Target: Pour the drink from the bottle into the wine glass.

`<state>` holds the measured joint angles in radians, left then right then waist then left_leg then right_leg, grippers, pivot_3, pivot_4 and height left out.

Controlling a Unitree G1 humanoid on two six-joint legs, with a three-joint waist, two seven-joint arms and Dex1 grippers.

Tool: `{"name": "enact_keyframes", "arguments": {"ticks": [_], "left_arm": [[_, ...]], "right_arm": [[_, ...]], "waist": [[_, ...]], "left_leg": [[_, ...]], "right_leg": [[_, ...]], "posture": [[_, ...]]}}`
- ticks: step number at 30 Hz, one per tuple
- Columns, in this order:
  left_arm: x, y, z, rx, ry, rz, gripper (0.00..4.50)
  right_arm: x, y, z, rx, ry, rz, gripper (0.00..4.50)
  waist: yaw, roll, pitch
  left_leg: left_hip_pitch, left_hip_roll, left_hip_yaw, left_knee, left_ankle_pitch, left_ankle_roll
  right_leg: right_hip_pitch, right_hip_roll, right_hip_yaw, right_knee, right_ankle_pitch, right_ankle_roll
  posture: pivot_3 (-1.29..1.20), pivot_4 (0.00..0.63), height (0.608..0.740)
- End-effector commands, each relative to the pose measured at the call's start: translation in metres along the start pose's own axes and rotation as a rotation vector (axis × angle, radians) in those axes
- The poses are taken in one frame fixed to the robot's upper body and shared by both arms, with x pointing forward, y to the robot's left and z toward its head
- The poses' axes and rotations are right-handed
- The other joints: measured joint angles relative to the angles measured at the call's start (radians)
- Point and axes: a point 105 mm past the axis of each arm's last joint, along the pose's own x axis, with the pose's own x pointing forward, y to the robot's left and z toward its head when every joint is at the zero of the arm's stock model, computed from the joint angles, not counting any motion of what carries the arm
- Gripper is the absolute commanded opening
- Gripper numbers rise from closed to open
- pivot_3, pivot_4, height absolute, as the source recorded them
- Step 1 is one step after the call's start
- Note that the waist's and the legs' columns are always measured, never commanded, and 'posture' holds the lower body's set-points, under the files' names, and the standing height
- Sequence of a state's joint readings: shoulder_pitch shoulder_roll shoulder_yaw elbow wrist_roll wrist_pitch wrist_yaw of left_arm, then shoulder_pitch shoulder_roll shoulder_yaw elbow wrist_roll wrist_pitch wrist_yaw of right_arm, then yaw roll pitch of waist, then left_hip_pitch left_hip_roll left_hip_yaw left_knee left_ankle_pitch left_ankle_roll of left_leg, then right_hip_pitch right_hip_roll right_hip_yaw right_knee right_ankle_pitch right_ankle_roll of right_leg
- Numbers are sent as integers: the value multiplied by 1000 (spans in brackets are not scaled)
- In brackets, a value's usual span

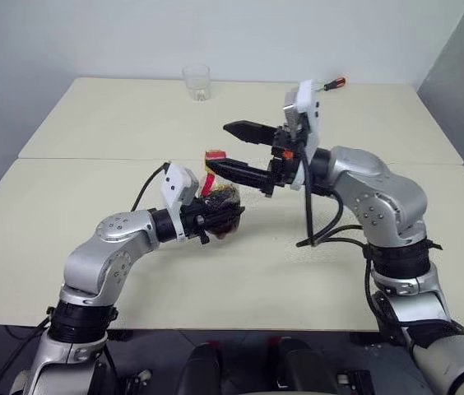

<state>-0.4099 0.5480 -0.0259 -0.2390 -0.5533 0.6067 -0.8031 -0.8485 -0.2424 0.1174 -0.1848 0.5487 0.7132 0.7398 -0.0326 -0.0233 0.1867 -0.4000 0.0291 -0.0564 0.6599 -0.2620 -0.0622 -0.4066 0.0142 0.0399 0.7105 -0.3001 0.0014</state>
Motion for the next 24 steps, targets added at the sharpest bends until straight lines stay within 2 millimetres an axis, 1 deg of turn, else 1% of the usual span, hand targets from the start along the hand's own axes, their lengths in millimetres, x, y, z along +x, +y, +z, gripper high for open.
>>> {"name": "enact_keyframes", "arguments": {"ticks": [1,7,14,18,22,24], "left_arm": [[3,-2,16,68,-46,-26,1869],[5,-3,17,86,-51,-36,1869],[3,-5,15,88,-51,-35,1869],[2,-5,17,92,-52,-34,1869],[1,-4,18,96,-54,-30,1869],[1,-4,18,97,-54,-29,1869]], "right_arm": [[7,-1,6,-61,-18,-24,4460],[14,-11,5,-57,-16,-68,4460],[7,-24,4,-38,-2,-111,4460],[-6,-29,1,-33,24,-131,4460],[-26,-34,-3,-19,57,-161,4460],[-33,-34,-4,-13,70,-166,4460]], "waist": [[0,0,0],[0,0,0],[0,0,0],[0,0,0],[0,0,0],[0,0,0]], "left_leg": [[0,0,0,0,0,0],[0,0,0,0,0,0],[0,0,0,0,0,0],[0,0,0,0,0,0],[0,0,0,0,0,0],[0,0,0,0,0,0]], "right_leg": [[0,0,0,0,0,0],[0,0,0,0,0,0],[0,0,0,0,0,0],[0,0,0,0,0,0],[0,0,0,0,0,0],[0,0,0,0,0,0]], "posture": [[0,150,740],[0,150,740],[0,150,740],[0,150,740],[0,150,740],[0,150,740]]}}
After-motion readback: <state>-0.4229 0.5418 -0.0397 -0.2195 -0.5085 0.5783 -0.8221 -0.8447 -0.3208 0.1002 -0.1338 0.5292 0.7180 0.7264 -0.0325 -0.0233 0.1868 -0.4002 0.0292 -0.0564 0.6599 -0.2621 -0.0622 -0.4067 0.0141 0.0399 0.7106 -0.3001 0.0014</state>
